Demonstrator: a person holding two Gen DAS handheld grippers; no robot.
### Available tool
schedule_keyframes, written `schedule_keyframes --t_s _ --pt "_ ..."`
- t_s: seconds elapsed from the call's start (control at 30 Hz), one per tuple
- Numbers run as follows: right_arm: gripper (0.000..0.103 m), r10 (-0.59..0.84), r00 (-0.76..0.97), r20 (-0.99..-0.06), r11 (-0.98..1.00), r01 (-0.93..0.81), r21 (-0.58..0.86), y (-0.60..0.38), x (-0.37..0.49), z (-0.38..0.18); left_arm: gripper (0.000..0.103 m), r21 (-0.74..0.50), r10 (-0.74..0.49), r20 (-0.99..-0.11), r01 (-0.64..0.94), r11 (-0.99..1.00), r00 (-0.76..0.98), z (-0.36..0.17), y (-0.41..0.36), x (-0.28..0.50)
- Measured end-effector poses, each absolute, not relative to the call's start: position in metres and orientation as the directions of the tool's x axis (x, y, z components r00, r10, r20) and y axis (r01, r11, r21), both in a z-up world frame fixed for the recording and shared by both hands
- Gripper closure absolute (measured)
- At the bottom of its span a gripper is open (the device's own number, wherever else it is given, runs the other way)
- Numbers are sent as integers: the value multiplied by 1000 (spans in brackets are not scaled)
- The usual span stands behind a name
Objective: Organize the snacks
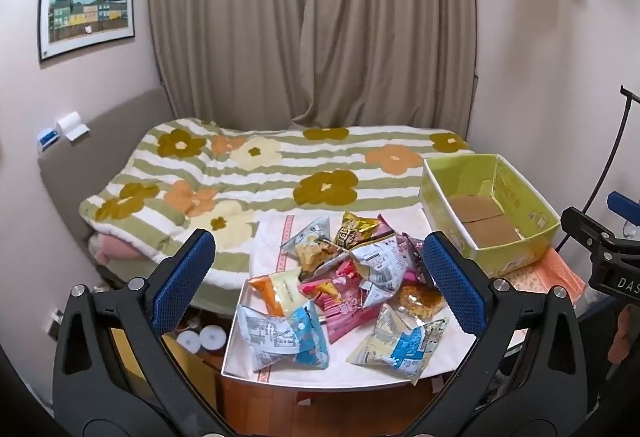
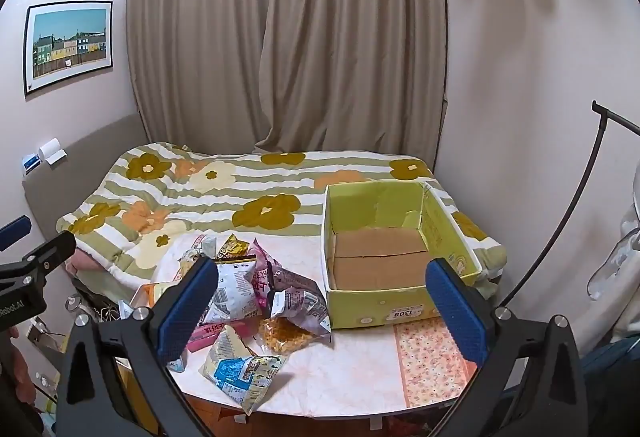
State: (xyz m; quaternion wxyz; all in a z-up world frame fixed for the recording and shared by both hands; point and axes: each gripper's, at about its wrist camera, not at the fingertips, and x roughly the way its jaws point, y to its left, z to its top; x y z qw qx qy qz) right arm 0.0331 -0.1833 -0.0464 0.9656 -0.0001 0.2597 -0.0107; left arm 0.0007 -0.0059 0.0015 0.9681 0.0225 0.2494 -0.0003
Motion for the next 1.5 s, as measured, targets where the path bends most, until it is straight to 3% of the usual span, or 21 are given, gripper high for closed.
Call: schedule_keyframes --t_s 1.5 --pt "0 -17 867 -498 1000 24 7 -170 35 -46 0 27 -3 -498 19 999 867 -6 10 9"
